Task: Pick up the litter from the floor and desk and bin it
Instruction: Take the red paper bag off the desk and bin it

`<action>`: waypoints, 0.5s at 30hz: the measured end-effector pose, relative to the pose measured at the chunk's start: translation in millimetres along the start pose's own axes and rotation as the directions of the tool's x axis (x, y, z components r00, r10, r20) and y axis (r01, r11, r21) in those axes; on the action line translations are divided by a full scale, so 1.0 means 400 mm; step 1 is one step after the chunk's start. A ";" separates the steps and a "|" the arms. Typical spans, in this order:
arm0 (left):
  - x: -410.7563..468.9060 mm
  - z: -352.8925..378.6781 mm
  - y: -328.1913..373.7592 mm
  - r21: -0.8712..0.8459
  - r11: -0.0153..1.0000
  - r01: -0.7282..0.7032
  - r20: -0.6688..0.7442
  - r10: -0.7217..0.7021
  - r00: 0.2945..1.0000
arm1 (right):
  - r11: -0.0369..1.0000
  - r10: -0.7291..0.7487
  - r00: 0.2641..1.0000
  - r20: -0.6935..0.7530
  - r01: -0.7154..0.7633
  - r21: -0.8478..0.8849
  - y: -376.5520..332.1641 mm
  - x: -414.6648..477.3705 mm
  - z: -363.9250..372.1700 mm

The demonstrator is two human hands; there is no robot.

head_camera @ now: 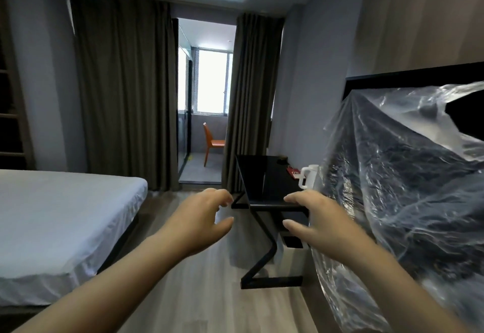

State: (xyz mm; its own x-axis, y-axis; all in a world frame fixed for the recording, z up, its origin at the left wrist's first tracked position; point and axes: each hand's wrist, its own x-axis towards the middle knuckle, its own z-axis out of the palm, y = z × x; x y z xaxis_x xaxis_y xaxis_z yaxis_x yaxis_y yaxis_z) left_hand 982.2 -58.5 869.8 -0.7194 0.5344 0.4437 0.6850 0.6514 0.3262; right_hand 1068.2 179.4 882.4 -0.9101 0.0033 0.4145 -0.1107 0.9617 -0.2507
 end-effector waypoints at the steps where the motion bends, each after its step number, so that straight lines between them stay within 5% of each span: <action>1: 0.045 0.003 -0.041 0.003 1.000 -0.010 0.004 0.010 1.000 | 1.000 0.014 1.000 0.000 -0.014 -0.007 0.005 0.046 0.022; 15: 0.633 0.236 -0.429 -0.038 0.997 -0.071 0.108 0.075 0.991 | 0.991 0.131 0.991 0.025 -0.131 0.029 0.264 0.641 0.329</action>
State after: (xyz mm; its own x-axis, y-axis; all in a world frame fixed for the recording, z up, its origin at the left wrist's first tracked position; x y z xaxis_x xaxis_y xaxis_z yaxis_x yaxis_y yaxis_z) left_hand 671.7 15.9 847.3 -0.6745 0.6367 0.3736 0.7381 0.5912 0.3252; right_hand 770.5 245.6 847.1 -0.9265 0.1218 0.3560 -0.0018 0.9447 -0.3280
